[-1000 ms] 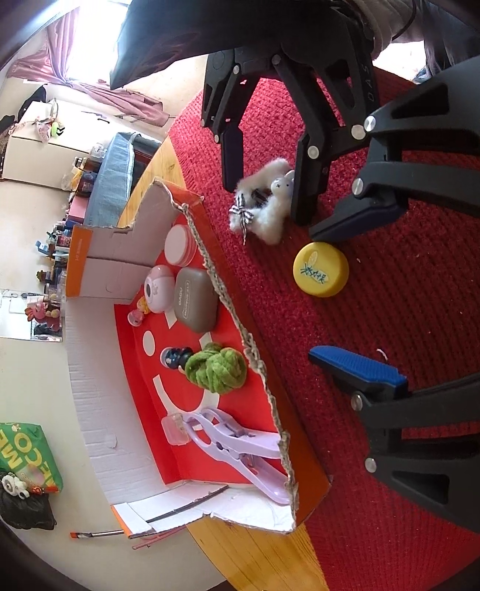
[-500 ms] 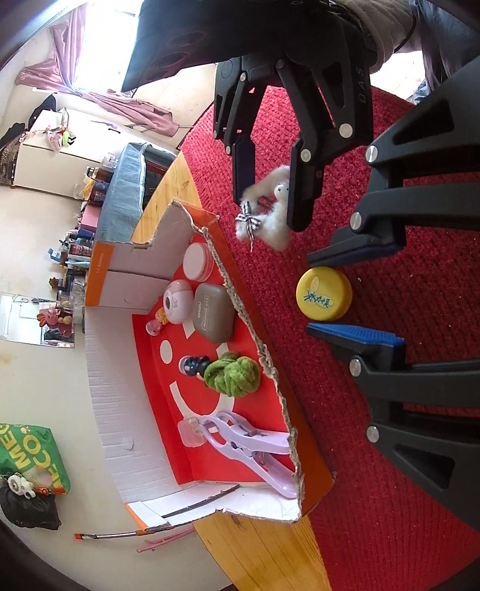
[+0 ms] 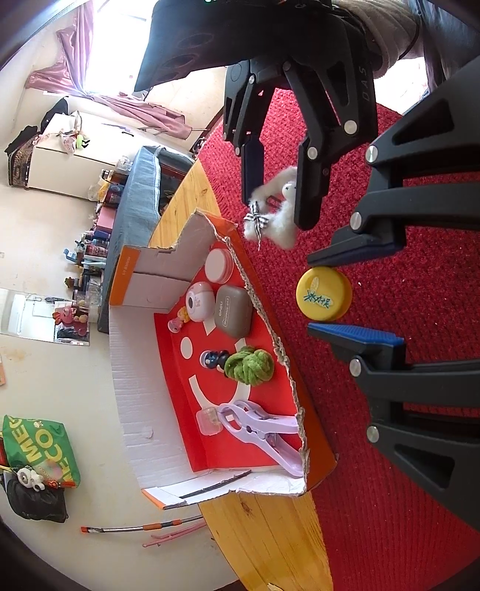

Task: Organize objects
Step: 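Carry the yellow tin with the left tool into the box while the right tool carries the plush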

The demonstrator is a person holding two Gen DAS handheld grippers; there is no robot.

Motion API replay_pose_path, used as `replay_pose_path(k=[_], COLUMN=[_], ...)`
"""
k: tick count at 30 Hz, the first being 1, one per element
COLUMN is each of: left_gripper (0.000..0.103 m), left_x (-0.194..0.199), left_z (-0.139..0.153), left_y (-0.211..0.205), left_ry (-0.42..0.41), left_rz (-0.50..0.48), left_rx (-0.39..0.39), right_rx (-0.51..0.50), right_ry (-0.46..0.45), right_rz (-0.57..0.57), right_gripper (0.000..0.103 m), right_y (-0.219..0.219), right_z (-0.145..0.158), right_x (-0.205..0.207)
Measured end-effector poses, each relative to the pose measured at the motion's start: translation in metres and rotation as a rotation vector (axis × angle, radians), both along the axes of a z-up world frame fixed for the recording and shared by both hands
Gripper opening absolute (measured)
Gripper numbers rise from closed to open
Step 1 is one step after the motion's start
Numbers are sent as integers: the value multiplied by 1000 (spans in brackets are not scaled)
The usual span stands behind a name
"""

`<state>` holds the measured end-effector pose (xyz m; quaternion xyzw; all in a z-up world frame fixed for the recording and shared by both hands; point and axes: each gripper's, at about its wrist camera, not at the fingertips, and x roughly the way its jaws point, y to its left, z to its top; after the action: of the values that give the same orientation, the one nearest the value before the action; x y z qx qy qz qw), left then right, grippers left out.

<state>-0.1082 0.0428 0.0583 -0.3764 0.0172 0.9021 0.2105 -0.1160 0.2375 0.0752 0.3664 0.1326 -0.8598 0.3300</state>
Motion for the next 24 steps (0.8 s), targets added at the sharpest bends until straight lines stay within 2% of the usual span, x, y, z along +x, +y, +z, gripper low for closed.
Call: replay_pose_path(k=[7,13,18,24], left_gripper=[32,32,32,32], left_x=[2,-18,-54,-108], left_z=[10,28,40,41], left_y=[-4,-12,-14,-13], left_ry=[15,25,13,-46], left_rz=[7,27,51,84], left_rx=[14,36,32,20], right_rx=[-22,-38,-27,12], right_ry=[0,41,65,1], right_rz=[16,14,-1,-63], right_gripper=[55,55,55,55], right_y=[0,-4,-20,-49], right_z=[8,33,58,64], right_x=[3,-10,-47,-118])
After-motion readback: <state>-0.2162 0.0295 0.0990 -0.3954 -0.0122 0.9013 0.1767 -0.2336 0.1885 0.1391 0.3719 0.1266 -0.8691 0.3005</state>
